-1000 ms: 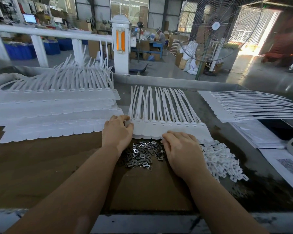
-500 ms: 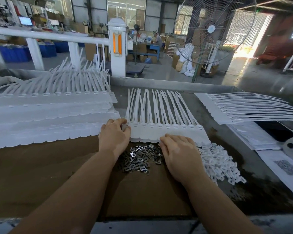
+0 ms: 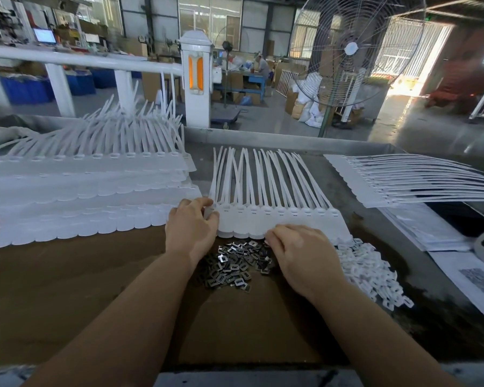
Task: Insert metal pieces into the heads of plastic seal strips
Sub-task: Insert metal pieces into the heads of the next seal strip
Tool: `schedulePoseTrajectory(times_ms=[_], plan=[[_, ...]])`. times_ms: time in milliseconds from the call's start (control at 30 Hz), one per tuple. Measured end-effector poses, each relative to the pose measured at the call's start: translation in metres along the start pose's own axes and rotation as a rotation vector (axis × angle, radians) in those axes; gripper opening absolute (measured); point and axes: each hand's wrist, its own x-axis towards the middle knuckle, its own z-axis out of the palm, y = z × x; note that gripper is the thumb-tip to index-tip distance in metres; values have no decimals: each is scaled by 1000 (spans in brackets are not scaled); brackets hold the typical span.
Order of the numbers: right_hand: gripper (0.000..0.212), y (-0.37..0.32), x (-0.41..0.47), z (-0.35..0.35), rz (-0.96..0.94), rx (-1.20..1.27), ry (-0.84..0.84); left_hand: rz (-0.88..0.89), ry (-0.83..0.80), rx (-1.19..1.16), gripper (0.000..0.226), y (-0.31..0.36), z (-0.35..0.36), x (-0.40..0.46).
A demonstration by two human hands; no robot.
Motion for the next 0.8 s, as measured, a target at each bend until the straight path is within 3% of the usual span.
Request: schedulePoseTrajectory(times_ms=[200,333,533,600,700,800], plan=[[37,4,15,-3,10,-30,16,3,0,-1,31,2,-1,-2],[32,2,11,6,21,63,190,17,14,8,31,3,0,-2],[33,9,8,12,-1,45,233,180,82,137,17,10,-2,-8],[32,9,7,12,-12,49,264,277,35,70,5,14,-5,-10],[32,8,6,12,-20,55,294,410,-125,-39,18,18,-8,-12],[32,8,6,12,-26,67,320,498,-240,-42,13,19,-8,-15]])
